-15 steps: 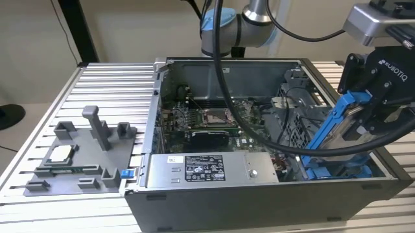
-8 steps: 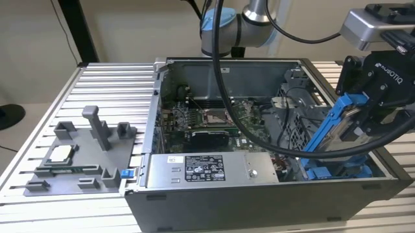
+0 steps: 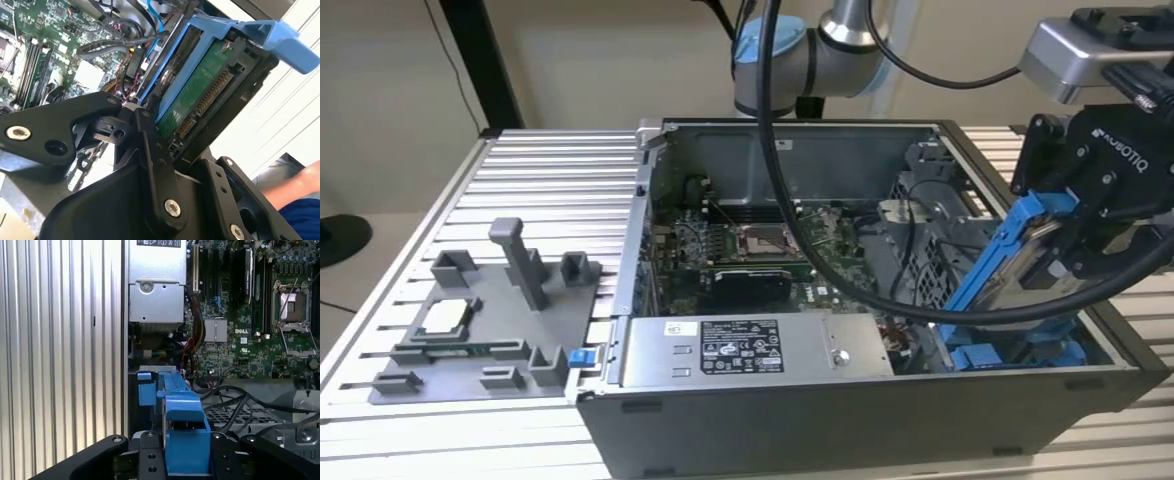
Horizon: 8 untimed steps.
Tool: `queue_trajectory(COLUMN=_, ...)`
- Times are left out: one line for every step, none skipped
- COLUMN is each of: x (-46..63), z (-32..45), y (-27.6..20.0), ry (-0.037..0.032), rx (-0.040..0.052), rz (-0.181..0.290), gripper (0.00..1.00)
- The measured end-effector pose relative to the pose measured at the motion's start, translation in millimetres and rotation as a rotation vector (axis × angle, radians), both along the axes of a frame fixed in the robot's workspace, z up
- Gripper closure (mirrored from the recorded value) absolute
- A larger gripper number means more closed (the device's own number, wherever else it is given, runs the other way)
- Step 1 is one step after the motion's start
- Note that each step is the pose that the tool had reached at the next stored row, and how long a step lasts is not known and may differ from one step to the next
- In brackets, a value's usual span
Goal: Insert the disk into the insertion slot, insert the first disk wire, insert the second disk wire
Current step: 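Insert the disk into the insertion slot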
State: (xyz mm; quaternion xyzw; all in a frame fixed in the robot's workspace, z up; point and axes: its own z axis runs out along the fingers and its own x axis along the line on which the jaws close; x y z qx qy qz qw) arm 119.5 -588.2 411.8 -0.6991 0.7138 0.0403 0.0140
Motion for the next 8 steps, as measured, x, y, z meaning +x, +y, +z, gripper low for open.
queue_trajectory(x=0.2, z=-0.5, y=0.0, ry=-0.0001, rx=0.0004, rz=0.000, gripper=1.00)
queue_trajectory(x=0.2, z=-1.2, y=0.1, ry=-0.0001, rx=0.0005, rz=0.000, gripper=1.00)
queue_trajectory(x=0.2, z=-2.4, y=0.2, ry=-0.0001, rx=0.0007, rz=0.000, gripper=1.00)
queue_trajectory(x=0.2, z=-3.7, y=0.3, ry=-0.0001, rx=0.0004, rz=0.000, gripper=1.00)
queue_trajectory(x=0.3, z=-4.9, y=0.4, ry=-0.0002, rx=-0.0002, rz=0.000, gripper=1.00)
queue_trajectory(x=0.4, z=-6.1, y=0.6, ry=-0.0003, rx=-0.0004, rz=0.000, gripper=1.00)
queue_trajectory(x=0.5, z=-7.5, y=0.7, ry=-0.0003, rx=-0.0003, rz=0.000, gripper=1.00)
queue_trajectory(x=0.5, z=-8.9, y=0.8, ry=-0.0002, rx=0.0000, rz=0.000, gripper=1.00)
